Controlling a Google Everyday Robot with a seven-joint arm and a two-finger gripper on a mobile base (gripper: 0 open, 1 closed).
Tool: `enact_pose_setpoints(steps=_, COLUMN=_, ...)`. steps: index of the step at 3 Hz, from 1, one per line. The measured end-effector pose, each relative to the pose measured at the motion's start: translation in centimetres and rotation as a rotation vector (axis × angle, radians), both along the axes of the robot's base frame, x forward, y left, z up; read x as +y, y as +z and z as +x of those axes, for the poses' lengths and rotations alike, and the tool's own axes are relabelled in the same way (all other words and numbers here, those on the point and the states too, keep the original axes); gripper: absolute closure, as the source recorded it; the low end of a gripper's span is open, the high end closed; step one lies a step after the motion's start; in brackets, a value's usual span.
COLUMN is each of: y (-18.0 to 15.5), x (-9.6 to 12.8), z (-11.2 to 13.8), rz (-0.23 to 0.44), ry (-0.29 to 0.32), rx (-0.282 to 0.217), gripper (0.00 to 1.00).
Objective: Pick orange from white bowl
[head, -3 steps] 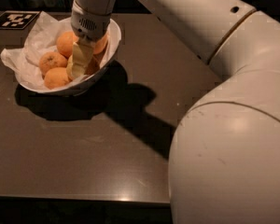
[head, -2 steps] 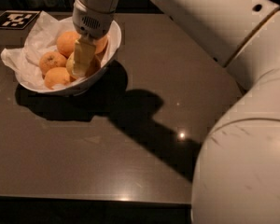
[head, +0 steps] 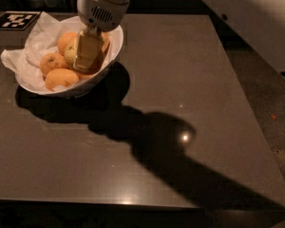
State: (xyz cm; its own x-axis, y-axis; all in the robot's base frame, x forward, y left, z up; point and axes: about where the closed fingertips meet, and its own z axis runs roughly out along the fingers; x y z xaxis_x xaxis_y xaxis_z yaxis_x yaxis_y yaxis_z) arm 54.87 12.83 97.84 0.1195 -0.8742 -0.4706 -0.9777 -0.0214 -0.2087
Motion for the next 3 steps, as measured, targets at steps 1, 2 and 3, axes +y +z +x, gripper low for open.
enact_pose_setpoints(steps=1, y=2.2, x=-0.9, z=-2.2, rz=0.034, ry=0.038, rx=-0.058, gripper=1.00)
enact_pose_setpoints(steps=2, y=3.5, x=-2.4, z=-4.4, rz=0.066, ry=0.060, rx=-0.092, gripper=1.00)
enact_pose_setpoints(steps=3, y=3.8, x=-3.9, z=-6.2, rz=0.098, ry=0.051, rx=-0.106, gripper=1.00)
